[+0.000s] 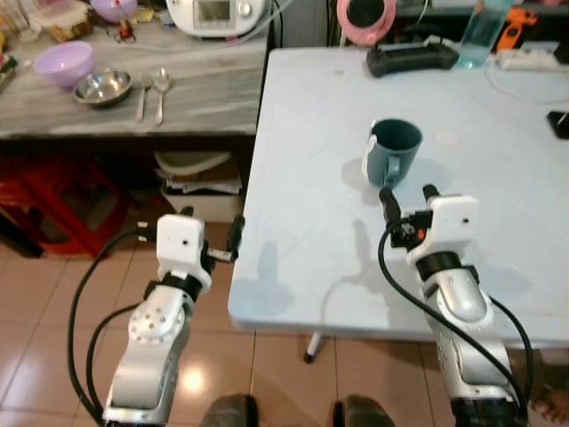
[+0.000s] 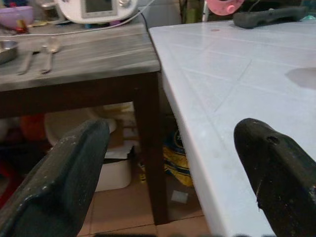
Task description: Setting the table
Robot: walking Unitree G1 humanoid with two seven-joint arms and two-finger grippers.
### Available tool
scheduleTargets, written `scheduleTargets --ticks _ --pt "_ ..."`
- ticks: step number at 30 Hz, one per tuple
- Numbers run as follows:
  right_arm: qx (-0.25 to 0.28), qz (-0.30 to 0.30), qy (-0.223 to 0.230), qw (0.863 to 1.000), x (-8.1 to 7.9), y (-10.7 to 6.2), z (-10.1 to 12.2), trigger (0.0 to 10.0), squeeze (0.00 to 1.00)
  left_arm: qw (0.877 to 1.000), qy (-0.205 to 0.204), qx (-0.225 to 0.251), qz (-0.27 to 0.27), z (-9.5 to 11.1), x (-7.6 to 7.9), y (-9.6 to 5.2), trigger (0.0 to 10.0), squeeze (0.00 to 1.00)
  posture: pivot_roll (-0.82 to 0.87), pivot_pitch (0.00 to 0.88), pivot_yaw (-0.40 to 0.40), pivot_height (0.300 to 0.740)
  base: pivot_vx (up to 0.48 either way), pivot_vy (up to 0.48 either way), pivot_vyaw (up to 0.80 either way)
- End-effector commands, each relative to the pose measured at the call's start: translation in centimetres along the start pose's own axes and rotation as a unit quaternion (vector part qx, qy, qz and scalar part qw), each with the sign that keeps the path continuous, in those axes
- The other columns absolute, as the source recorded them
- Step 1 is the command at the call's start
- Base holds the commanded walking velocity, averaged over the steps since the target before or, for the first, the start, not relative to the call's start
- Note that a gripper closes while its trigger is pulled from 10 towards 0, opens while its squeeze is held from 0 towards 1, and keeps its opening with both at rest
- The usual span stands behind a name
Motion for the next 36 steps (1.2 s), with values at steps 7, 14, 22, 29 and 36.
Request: scheduleTargets --ticks 7,14,22,29,36 --pt "-0.002 -0.001 0.008 1.0 0.2 1.0 0.3 10.0 0.0 1.0 0.006 -0.011 0.005 0.0 -0.4 -0.6 10.0 0.0 -0.01 0.183 0.056 0.74 0.0 0.0 0.0" --pt "-0.004 -0.024 -0.001 1.0 1.2 2.2 0.6 10.0 0.0 1.0 0.006 -0.015 0.005 0.0 -0.4 -0.9 10.0 0.0 0.0 0.199 0.057 0.74 0.0 0.0 0.0" --pt "-0.001 -0.037 -0.005 0.999 1.5 3.1 0.8 10.0 0.0 1.0 0.002 -0.023 0.001 -0.1 -0.4 -1.2 10.0 0.0 0.01 0.218 0.064 0.74 0.0 0.0 0.0" --pt "0.007 -0.046 -0.002 0.999 1.7 4.1 1.4 3.1 0.0 1.0 0.004 -0.028 -0.002 0.0 -0.3 -1.4 10.0 0.0 0.01 0.229 0.07 0.74 0.0 0.0 0.0" --pt "0.014 -0.044 0.011 0.999 2.1 4.7 1.7 0.0 0.0 1.0 0.003 -0.03 -0.004 0.0 -0.2 -1.4 10.0 0.0 0.02 0.237 0.069 0.74 0.0 0.0 0.0"
Point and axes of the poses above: a point about 5 cm out from each wrist's last joint towards the gripper, its own y axis pointing out of the wrist towards the gripper, its own z axis along the axis of the wrist's last joint, x = y × z, the point moved 6 cm from there along y, pointing out of the wrist towards the gripper, and after that the axes turned 8 degrees about -y, right-handed, at the moved point
